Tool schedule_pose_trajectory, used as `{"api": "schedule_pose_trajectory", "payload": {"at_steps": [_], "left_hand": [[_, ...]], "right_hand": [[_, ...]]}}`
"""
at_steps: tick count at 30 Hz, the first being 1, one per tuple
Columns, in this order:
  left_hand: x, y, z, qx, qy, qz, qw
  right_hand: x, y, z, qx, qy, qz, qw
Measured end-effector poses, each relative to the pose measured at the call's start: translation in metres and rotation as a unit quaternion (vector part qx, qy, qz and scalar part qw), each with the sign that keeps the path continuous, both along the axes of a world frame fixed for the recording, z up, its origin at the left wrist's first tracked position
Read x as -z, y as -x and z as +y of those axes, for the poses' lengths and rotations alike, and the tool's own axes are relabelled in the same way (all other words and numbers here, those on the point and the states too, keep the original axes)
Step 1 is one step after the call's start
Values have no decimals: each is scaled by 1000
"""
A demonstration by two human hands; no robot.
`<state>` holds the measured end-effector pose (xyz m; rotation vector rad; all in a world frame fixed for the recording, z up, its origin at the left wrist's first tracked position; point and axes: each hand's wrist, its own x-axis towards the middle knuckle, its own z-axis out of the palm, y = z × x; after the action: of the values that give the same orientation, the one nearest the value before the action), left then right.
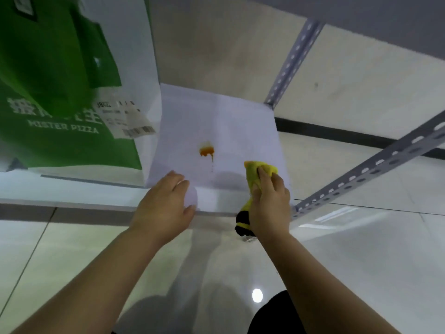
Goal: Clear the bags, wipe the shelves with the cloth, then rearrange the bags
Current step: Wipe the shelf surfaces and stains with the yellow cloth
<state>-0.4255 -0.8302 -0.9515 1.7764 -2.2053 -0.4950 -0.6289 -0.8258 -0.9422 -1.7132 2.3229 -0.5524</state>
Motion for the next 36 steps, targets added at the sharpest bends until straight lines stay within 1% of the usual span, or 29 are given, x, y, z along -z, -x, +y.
{"api": "schedule_pose_trajectory", "payload": {"at_steps": [3,5,11,14,17,19,22,23,25,28,31,33,36], "left_hand": [[18,-2,-9,4,-26,-10,1000],[23,-4,-9,4,-28,-14,1000],[27,-11,-11,17,-38,-4,999],[32,-18,-11,31,-33,-4,999],[33,-19,-11,38,-15,-1,999],[32,-17,-10,42,-20,-3,999],[28,-16,-8,36,-26,-3,999],[27,-16,-8,31,-25,1,999],[26,-19,-9,25,-25,6,999],[26,-19,-11,25,-26,7,999],[27,-16,-8,18,-24,18,999],[27,-15,-7,10,-15,25,1000],[28,-17,-6,-2,-17,27,999]], "right_hand": [[12,3,-16,101,-30,-21,994],[18,4,-25,139,-61,-8,988],[29,8,-69,159,-115,36,980],[30,12,-100,91,-104,54,989],[31,6,-110,-20,-94,90,991],[35,3,-94,-103,-87,104,985],[44,8,-49,-175,-37,107,978],[46,12,-37,-186,-25,111,976],[45,23,-37,-183,-38,101,977],[40,36,-76,-102,-87,89,987],[34,31,-111,-43,-98,83,991],[36,19,-110,-65,-76,88,991],[38,4,-77,-194,-1,50,980]]}}
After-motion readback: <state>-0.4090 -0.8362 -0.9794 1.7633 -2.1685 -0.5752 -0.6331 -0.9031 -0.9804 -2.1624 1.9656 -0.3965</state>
